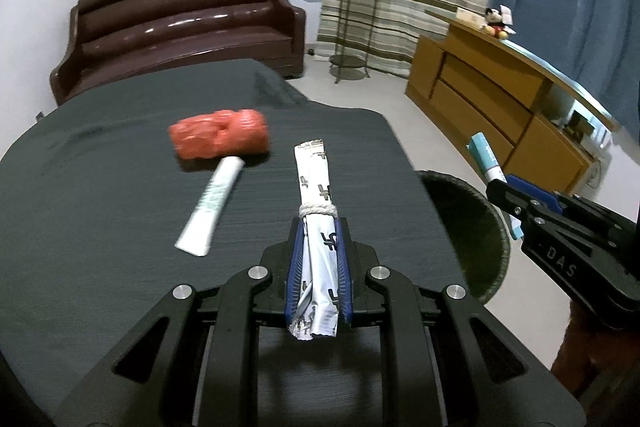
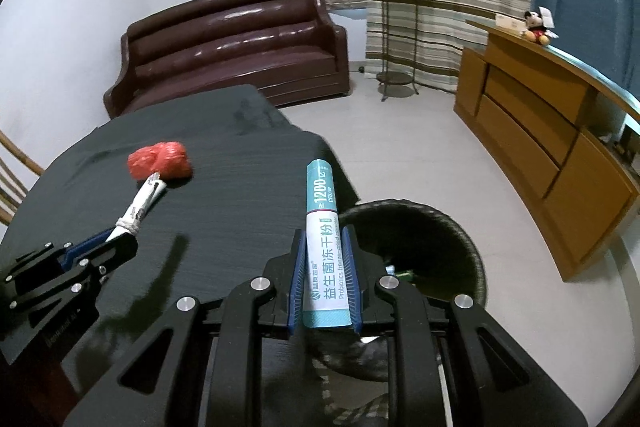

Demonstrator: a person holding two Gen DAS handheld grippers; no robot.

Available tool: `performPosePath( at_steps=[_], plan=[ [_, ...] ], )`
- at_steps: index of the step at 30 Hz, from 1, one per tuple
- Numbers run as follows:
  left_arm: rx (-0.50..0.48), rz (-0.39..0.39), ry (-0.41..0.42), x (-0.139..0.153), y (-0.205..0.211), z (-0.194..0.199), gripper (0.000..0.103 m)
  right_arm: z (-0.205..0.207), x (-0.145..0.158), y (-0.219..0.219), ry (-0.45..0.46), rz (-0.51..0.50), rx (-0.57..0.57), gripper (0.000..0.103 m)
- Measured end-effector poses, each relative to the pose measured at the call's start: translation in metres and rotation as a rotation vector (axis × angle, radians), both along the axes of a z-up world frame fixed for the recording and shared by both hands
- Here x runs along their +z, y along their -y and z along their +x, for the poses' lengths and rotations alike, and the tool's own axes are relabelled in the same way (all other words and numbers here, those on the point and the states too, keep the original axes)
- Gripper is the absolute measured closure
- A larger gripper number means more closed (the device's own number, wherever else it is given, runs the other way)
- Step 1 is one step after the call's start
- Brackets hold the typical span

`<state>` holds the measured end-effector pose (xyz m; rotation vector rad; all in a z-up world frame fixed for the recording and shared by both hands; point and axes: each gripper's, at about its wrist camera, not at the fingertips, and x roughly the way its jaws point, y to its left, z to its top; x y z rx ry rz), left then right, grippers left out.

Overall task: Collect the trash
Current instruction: 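Carry the foil strip and blue-and-white tube over the black bin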

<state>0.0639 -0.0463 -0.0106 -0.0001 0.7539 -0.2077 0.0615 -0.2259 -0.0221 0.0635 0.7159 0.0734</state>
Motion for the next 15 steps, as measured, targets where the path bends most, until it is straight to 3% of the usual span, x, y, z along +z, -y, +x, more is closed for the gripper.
performPosePath(
  at_steps=[15],
  plan=[
    [-0.109,0.026,0.017,-0.006,0.067,0.005,0.087,-0.002,-0.009,0.059,0.003,0.026,-0.117,0.084]
  ],
)
